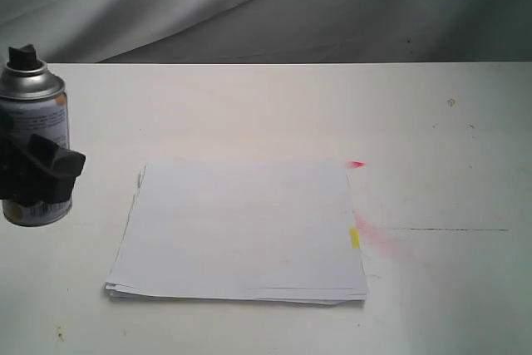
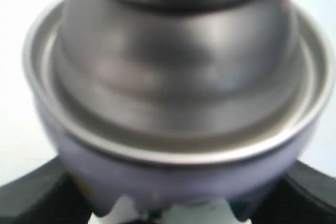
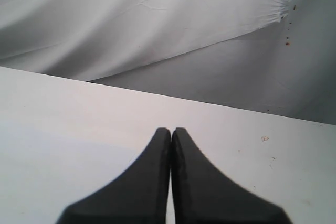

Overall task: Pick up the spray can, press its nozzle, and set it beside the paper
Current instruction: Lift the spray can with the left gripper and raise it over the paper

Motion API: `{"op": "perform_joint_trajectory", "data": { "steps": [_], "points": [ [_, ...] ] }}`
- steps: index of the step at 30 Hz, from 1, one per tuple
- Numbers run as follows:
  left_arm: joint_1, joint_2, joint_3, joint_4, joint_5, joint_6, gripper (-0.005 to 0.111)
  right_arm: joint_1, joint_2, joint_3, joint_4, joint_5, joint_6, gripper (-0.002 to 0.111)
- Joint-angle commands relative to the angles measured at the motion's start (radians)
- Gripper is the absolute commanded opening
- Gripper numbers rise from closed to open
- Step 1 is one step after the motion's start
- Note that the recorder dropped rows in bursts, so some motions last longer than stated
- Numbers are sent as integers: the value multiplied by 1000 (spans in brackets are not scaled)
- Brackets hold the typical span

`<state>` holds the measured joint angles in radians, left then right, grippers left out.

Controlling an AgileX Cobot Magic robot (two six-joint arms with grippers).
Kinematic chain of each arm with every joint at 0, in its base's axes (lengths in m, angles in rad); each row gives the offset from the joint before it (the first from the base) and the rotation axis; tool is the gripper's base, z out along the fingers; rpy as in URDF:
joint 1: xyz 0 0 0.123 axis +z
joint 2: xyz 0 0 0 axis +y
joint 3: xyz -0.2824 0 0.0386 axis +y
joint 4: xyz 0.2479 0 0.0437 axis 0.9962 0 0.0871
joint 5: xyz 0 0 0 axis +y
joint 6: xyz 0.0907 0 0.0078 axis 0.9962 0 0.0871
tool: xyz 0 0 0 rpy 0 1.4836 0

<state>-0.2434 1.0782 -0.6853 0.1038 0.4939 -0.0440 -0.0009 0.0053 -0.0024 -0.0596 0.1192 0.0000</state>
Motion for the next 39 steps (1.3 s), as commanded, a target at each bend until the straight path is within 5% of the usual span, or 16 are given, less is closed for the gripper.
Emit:
{"op": "perform_joint_trajectory", "data": {
  "steps": [1, 13, 22, 27, 31, 33, 36, 39],
  "points": [
    [-6, 52, -19, 8, -26, -5, 0, 4, -5, 2, -9, -1, -8, 0],
    [-6, 173, -19, 54, -305, 137, 0, 4, -5, 2, -9, -1, -8, 0],
    [-6, 231, -19, 397, -472, 157, 0, 4, -5, 2, -9, -1, -8, 0],
    [-6, 252, -24, 438, -472, 155, 0, 4, -5, 2, -9, -1, -8, 0],
    [-32, 259, -66, 363, -408, 149, 0, 4, -5, 2, -9, -1, -8, 0],
    [-104, 272, -132, 370, -270, 149, 0, 4, -5, 2, -9, -1, -8, 0],
    [-212, 313, -238, 565, -98, -34, 0, 4, -5, 2, -9, -1, -8, 0],
    [-328, 385, -299, 954, 135, -365, 0, 4, -5, 2, -9, -1, -8, 0]
  ]
}}
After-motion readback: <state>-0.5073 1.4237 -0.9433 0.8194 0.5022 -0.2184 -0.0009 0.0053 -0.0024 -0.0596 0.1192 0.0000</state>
